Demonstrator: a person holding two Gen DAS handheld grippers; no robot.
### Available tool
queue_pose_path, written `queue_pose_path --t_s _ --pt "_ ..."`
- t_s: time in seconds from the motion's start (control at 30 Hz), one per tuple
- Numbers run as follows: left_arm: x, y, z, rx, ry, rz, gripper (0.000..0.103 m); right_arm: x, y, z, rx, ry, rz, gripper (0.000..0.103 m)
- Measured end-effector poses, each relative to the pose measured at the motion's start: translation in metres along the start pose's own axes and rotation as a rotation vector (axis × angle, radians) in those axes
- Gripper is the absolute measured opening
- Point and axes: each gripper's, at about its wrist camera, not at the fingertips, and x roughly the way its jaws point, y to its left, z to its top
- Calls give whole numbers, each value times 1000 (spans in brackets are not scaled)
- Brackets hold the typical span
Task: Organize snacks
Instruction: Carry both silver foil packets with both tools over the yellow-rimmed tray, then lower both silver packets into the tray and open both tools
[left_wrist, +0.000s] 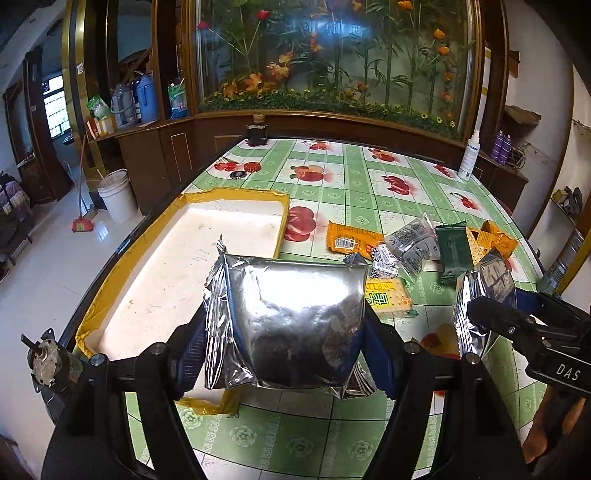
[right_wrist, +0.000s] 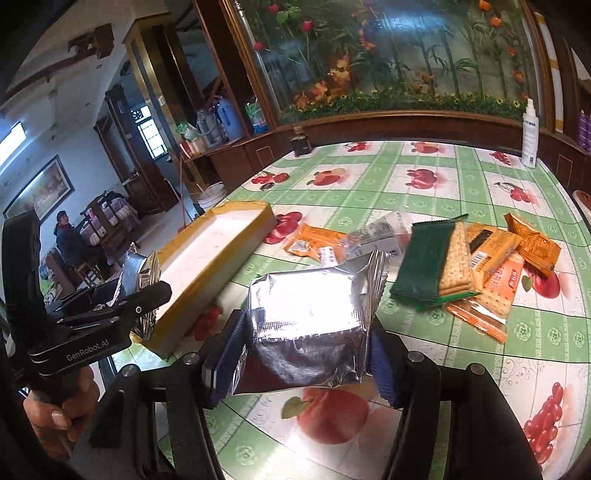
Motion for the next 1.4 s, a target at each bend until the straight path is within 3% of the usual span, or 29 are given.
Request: queue_pose_path --t_s 0.7,1.0,1.27,1.4 --pt "19 69 -11 -104 40 103 74 49 70 16 -92 54 124 63" --pt "46 116 -17 -171 104 185 74 112 127 47 -164 86 216 63" --pt "71 138 -19 -208 168 218 74 197 163 52 -230 192 212 63" --pt "76 142 -19 -213 173 228 74 219 166 47 -243 229 195 63"
